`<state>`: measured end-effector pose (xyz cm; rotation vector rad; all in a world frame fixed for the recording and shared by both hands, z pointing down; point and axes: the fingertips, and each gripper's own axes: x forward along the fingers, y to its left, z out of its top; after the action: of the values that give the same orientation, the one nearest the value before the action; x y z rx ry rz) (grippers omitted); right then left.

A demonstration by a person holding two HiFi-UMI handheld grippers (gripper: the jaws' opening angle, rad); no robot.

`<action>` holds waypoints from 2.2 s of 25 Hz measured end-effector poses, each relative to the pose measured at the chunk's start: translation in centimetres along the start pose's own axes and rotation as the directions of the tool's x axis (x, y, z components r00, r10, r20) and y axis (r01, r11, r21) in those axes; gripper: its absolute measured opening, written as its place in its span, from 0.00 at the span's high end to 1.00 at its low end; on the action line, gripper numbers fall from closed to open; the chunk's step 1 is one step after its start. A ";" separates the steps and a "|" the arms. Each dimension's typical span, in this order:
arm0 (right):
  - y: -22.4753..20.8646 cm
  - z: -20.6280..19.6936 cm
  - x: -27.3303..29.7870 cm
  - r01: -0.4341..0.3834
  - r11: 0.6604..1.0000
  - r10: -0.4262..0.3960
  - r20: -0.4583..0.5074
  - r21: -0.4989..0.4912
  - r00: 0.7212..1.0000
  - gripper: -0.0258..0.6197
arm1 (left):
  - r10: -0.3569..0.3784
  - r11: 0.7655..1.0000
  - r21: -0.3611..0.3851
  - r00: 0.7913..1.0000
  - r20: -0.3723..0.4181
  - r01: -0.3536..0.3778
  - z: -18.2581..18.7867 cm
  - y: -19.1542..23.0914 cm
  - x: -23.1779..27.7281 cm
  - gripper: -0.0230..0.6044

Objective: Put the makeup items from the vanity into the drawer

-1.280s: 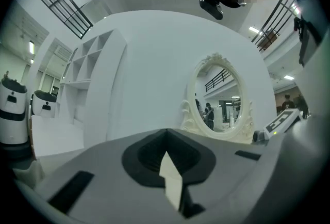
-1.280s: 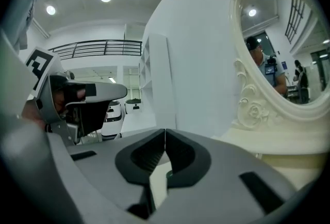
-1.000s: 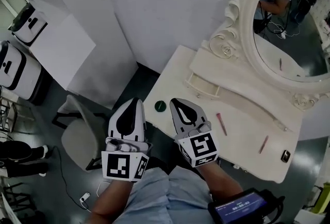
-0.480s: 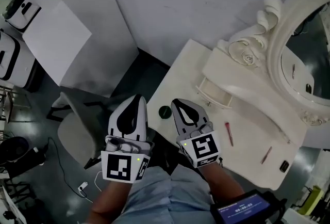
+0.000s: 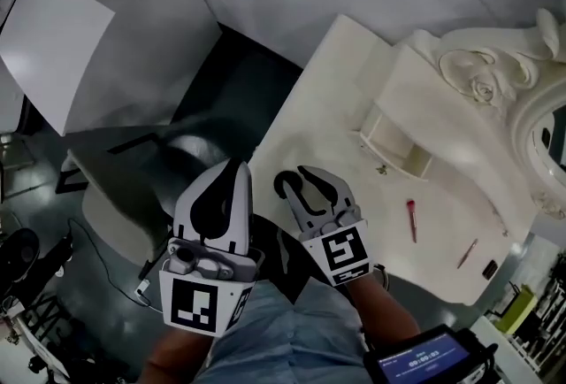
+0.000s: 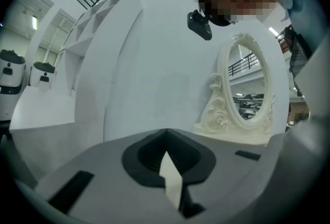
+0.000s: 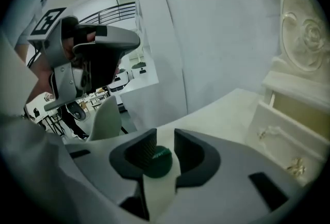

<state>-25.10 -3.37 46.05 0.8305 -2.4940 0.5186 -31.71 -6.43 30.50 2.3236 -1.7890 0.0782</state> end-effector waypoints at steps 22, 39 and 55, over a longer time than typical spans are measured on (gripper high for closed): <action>-1.2 -0.3 0.2 0.114 0.993 -0.118 -0.104 -0.040 0.988 0.95 | -0.130 0.991 -0.016 0.991 -0.040 0.129 0.0 -0.3 3.2 0.96; -15.4 6.9 -13.4 0.574 0.818 -0.574 0.088 0.024 0.814 0.95 | -0.403 0.915 0.055 0.914 0.043 0.400 6.2 -10.6 8.9 0.96; -16.6 3.1 -12.3 0.577 0.814 -0.580 0.036 0.066 0.814 0.81 | -0.433 0.900 0.033 0.900 -0.048 0.435 2.6 -12.0 10.6 0.96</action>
<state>-6.79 -11.56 40.37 1.5676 -2.1097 0.3415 -17.57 -14.09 28.16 2.6707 -1.2193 0.0922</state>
